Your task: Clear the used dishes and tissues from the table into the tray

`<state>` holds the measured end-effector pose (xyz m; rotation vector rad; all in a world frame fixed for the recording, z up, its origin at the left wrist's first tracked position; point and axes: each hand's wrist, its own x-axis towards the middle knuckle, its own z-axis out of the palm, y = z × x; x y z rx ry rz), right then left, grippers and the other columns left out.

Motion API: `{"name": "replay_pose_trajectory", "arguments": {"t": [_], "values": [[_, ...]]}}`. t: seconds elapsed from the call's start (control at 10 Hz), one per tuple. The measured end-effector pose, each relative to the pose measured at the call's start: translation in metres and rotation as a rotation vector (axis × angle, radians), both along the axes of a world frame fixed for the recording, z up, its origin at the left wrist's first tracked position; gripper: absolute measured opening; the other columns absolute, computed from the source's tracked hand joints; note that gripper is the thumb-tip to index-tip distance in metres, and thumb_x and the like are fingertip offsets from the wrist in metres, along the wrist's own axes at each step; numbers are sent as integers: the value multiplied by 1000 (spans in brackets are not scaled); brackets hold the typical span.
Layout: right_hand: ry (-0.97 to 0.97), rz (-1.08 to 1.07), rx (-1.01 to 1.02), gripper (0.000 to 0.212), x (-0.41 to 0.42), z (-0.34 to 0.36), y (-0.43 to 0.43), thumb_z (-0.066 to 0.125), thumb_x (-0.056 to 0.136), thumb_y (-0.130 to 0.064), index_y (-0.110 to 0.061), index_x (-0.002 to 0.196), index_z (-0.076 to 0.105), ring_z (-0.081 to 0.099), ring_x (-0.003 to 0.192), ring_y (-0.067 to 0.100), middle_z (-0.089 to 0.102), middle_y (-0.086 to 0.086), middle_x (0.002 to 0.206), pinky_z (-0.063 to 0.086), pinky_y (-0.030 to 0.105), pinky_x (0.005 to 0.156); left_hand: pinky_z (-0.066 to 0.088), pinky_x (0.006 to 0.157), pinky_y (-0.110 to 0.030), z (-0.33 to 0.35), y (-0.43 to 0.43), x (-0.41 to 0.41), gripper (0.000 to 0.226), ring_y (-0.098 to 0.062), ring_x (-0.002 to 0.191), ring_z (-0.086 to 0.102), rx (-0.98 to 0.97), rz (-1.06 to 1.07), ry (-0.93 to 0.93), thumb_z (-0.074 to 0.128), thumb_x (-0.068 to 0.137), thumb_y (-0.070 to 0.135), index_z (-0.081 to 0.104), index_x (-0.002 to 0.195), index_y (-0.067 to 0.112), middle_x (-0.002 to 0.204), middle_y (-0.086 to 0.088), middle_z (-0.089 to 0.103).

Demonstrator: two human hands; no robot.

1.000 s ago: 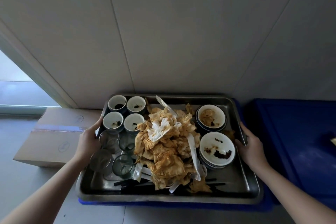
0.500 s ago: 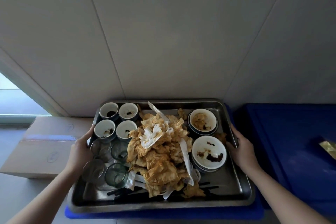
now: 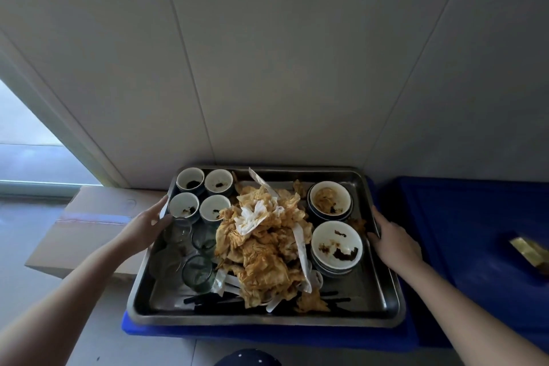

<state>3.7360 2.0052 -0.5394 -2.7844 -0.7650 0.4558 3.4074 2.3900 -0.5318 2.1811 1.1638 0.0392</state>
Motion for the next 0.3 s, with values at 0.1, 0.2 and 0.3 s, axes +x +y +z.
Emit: {"name": "replay_pose_trajectory", "arguments": {"t": [0.1,0.2,0.3], "values": [[55,29,-27,72,2,10,1,49,94,-32,-42,148,2,50,99,21,50,4,112,38,31,59,38,81,-33,11,0,0,55,-31,107,60,56,15,4,53,96,25,33,147,23,119,-15,64],[56,50,20,71,0,16,1,50,95,-28,-41,149,6,50,98,19,49,4,111,40,30,61,45,79,-37,18,-2,-4,37,-30,94,65,126,21,-50,55,95,14,57,132,13,113,-17,67],[-53,44,132,49,-4,25,4,48,97,-23,-29,144,35,57,92,16,58,2,113,39,23,56,49,69,-39,32,1,-9,13,-26,69,60,202,169,-145,67,87,12,76,92,3,84,-19,72]]}}
